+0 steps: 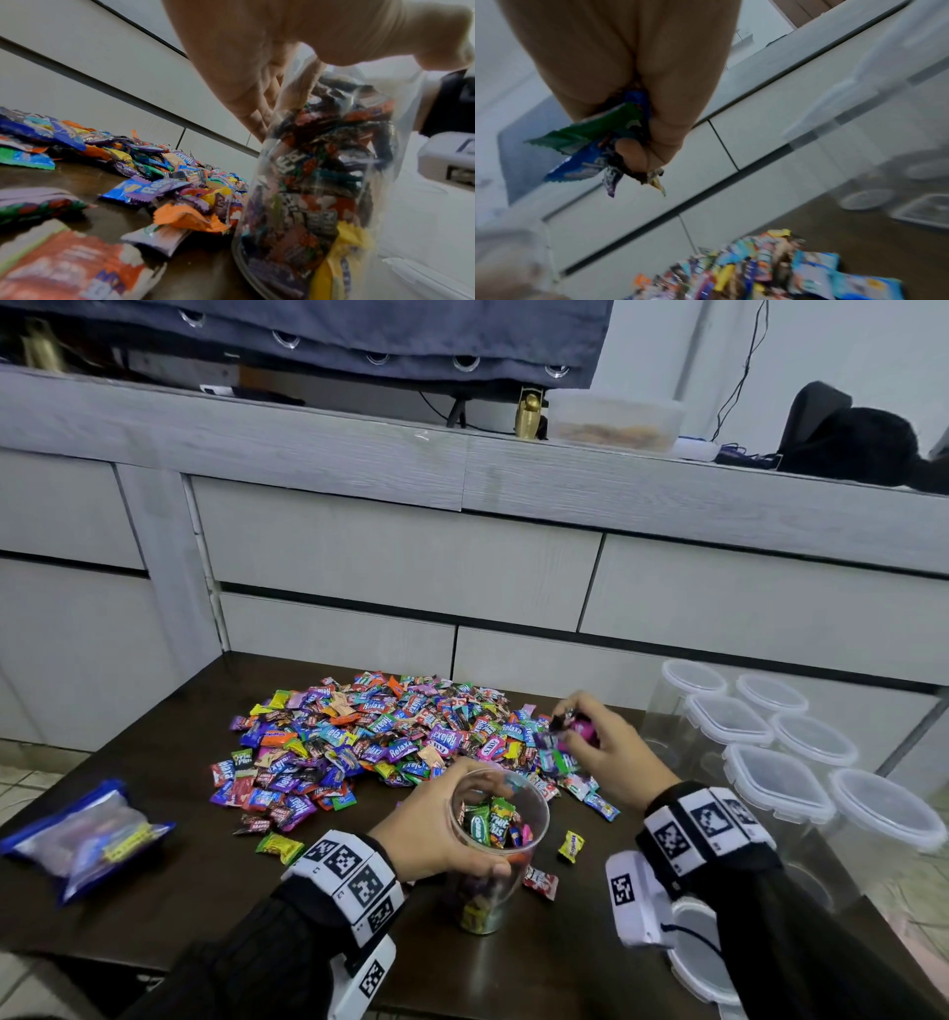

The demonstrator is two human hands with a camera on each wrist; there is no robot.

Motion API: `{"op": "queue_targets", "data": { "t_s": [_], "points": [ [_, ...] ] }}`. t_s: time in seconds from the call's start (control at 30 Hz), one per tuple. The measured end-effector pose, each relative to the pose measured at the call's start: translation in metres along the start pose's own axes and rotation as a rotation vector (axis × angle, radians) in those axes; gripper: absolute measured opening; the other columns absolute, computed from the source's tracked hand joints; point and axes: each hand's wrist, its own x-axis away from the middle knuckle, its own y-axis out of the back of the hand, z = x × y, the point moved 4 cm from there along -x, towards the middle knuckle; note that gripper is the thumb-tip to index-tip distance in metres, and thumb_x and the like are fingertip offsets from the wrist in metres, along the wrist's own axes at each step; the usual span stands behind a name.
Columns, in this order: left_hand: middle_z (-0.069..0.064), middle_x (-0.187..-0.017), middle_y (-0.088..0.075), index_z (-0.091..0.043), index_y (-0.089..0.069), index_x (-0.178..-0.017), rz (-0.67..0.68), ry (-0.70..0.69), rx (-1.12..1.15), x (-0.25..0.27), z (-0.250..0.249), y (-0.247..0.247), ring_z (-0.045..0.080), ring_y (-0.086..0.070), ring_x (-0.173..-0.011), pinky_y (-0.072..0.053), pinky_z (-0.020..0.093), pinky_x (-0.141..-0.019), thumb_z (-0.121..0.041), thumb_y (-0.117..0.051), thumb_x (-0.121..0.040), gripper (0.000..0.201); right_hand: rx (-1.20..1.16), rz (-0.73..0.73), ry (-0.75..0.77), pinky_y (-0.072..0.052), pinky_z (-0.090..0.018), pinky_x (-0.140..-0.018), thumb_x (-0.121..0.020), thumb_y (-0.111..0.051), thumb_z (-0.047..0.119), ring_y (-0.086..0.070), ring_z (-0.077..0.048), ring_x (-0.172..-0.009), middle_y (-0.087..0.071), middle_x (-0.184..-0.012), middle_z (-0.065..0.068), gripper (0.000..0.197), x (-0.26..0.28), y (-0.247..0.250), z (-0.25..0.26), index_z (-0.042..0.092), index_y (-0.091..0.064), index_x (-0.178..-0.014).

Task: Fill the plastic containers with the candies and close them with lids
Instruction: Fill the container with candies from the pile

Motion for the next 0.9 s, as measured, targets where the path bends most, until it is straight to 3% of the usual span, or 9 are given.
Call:
{"op": "queue_targets", "data": {
  "t_s": [0.1, 0.23, 0.33, 0.47, 0.57, 0.63, 0.77, 0.9],
  "points": [
    [0.000, -0.125, -0.064, -0.021, -0.051, -0.124, -0.007, 0.008, 0.013, -0.003, 0.002, -0.004, 0.009, -0.056, -0.123, -0.039, 0.029, -0.109, -0.028, -0.091, -0.048, 0.086, -0.051, 0.023, 0.121, -0.050, -0.037, -0.080, -0.092, -0.052, 0.003, -0.058, -0.030, -0.089, -0.061, -0.100, -0.008, 0.024, 0.005, 0.006, 0.039, 0.026, -0.051, -0.095],
    [0.002, -0.123, -0.066, -0.021, -0.049, -0.127, 0.000, 0.027, 0.023, -0.006, 0.004, -0.003, 0.013, -0.060, -0.120, -0.043, 0.039, -0.108, -0.027, -0.093, -0.047, 0.091, 0.011, 0.210, 0.192, -0.048, -0.047, -0.076, -0.091, -0.053, 0.003, -0.058, -0.038, -0.083, -0.063, -0.094, -0.014, 0.023, 0.015, -0.007, 0.070, 0.024, -0.052, -0.099],
    [0.004, -0.123, -0.066, -0.022, -0.045, -0.132, 0.017, 0.036, 0.053, -0.008, 0.004, -0.003, 0.017, -0.062, -0.118, -0.045, 0.045, -0.106, -0.025, -0.094, -0.048, 0.096, 0.142, 0.349, 0.242, -0.049, -0.038, -0.079, -0.089, -0.053, 0.001, -0.057, -0.022, -0.090, -0.060, -0.098, -0.005, 0.020, 0.019, -0.024, 0.077, 0.014, -0.055, -0.104],
    [-0.015, -0.125, -0.063, -0.033, -0.043, -0.130, 0.022, 0.012, 0.027, -0.007, 0.001, -0.003, 0.007, -0.057, -0.123, -0.044, 0.025, -0.104, -0.029, -0.092, -0.050, 0.094, 0.405, 0.382, 0.291, -0.038, -0.034, -0.079, -0.090, -0.050, 0.006, -0.048, -0.022, -0.088, -0.052, -0.098, -0.010, 0.019, 0.017, -0.044, 0.069, 0.008, -0.053, -0.109],
    [-0.021, -0.120, -0.064, -0.033, -0.045, -0.126, 0.022, 0.018, 0.014, -0.007, 0.002, -0.002, 0.005, -0.058, -0.120, -0.046, 0.024, -0.101, -0.033, -0.092, -0.049, 0.090, 0.491, 0.374, 0.311, -0.026, -0.022, -0.071, -0.094, -0.049, 0.010, -0.040, -0.016, -0.082, -0.040, -0.098, -0.004, 0.027, 0.017, -0.054, 0.063, 0.009, -0.052, -0.120],
    [-0.023, -0.116, -0.064, -0.032, -0.047, -0.121, 0.019, 0.020, 0.003, -0.007, 0.003, -0.002, 0.001, -0.060, -0.115, -0.047, 0.018, -0.093, -0.034, -0.092, -0.049, 0.084, 0.480, 0.368, 0.339, -0.029, -0.023, -0.073, -0.094, -0.050, 0.013, -0.039, -0.016, -0.083, -0.037, -0.098, -0.002, 0.027, 0.020, -0.058, 0.061, 0.010, -0.053, -0.121],
    [-0.017, -0.116, -0.066, -0.026, -0.048, -0.122, 0.013, 0.006, 0.032, -0.008, 0.006, -0.003, 0.002, -0.062, -0.112, -0.047, 0.014, -0.087, -0.025, -0.092, -0.051, 0.083, 0.413, 0.341, 0.404, -0.032, -0.021, -0.079, -0.092, -0.057, 0.015, -0.047, -0.022, -0.092, -0.048, -0.104, -0.012, 0.022, 0.026, -0.060, 0.061, 0.007, -0.061, -0.112],
    [-0.004, -0.117, -0.068, -0.032, -0.049, -0.122, 0.022, 0.016, 0.055, -0.010, 0.009, -0.002, 0.015, -0.064, -0.114, -0.050, 0.027, -0.092, -0.027, -0.095, -0.051, 0.085, 0.329, 0.305, 0.401, -0.034, -0.014, -0.081, -0.082, -0.059, 0.008, -0.051, -0.017, -0.094, -0.052, -0.106, -0.007, 0.021, 0.032, -0.054, 0.060, 0.010, -0.066, -0.102]
  ]
}}
